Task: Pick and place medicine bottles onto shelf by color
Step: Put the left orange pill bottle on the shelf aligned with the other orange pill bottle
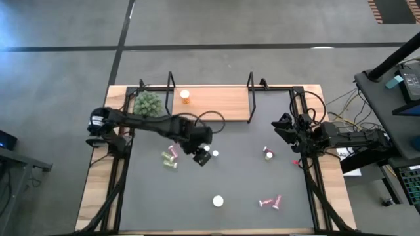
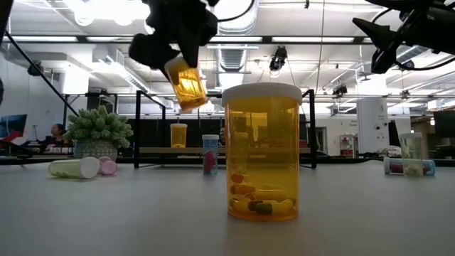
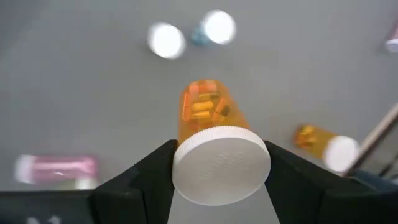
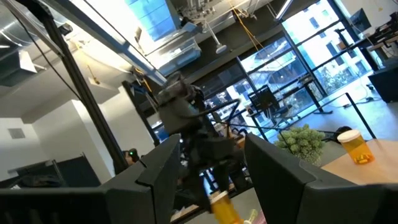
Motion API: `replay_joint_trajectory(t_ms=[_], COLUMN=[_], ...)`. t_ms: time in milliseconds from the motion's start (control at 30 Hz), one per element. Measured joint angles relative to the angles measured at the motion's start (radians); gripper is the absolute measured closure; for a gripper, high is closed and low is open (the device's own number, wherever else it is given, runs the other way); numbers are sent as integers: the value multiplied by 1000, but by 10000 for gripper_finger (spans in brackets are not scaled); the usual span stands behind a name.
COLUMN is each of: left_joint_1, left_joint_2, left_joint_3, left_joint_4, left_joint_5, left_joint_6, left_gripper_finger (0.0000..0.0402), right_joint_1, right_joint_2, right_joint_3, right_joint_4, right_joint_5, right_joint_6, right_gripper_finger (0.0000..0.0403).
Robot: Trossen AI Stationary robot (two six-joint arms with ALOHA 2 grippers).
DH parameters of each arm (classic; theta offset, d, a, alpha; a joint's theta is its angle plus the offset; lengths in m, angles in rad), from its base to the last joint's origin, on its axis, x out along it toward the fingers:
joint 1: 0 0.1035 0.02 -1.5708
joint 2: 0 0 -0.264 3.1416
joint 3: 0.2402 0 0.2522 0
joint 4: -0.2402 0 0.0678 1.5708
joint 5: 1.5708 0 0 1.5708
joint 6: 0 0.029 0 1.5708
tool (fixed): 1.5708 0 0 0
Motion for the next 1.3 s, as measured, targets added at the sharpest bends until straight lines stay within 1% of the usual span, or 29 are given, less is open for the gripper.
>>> replay_joint_trajectory(t_ms=[233, 433, 567, 667, 767, 867, 967, 1300], left_joint_1=[142, 259, 320, 347, 365, 381, 399, 483], left_joint_2=[38, 65, 65, 65, 65, 65, 65, 94], left_joint_3=[49, 52, 50, 49, 49, 48, 43, 38], left_joint_4=[-149, -208, -219, -223, -223, -221, -218, -210], left_joint_5=[-2, -41, -102, -168, -229, -284, -314, -313], left_joint_6=[263, 493, 665, 811, 924, 1003, 1066, 1190], left_gripper_finger=[205, 205, 205, 205, 205, 205, 205, 205], right_joint_1=[0, 0, 0, 0, 0, 0, 0, 0], right_joint_2=[0, 0, 0, 0, 0, 0, 0, 0], right_joint_3=[0, 0, 0, 0, 0, 0, 0, 0], right_joint_4=[0, 0, 0, 0, 0, 0, 0, 0], right_joint_5=[0, 0, 0, 0, 0, 0, 0, 0], right_joint_6=[0, 0, 0, 0, 0, 0, 0, 0], right_gripper_finger=[232, 232, 232, 232, 232, 232, 232, 232])
